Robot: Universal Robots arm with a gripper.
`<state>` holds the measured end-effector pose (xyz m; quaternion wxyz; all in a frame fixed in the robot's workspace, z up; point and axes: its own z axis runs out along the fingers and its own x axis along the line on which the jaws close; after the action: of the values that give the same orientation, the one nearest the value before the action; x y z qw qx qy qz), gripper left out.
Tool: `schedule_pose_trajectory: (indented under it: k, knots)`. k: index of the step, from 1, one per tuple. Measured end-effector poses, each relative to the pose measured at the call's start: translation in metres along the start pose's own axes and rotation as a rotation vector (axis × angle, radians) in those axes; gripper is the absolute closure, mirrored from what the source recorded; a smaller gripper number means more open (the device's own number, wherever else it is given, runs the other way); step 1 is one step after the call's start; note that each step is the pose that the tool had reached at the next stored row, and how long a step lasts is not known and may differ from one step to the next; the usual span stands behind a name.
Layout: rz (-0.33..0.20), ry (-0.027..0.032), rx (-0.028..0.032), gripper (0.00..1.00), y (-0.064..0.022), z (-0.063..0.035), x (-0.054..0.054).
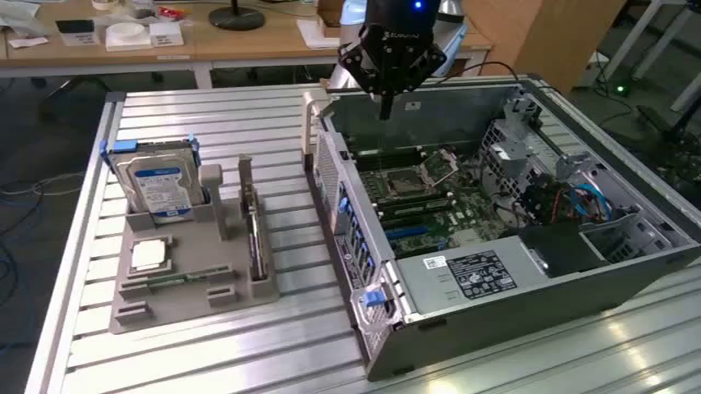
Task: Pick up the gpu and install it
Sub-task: 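Reach for the gpu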
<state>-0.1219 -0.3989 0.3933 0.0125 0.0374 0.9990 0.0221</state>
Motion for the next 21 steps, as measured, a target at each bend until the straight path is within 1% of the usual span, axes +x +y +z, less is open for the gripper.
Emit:
schedule_pose_trajectory:
  k: [4,9,21]
  knots:
    - [0.0,0.0,0.0,0.89,0.0,0.0,0.0]
    - [0.0,0.0001,0.0001,0.89,-0.0002,-0.0001,0.003]
    - [0.0,0.0,0.0,0.89,-0.0016,-0.0006,0.022]
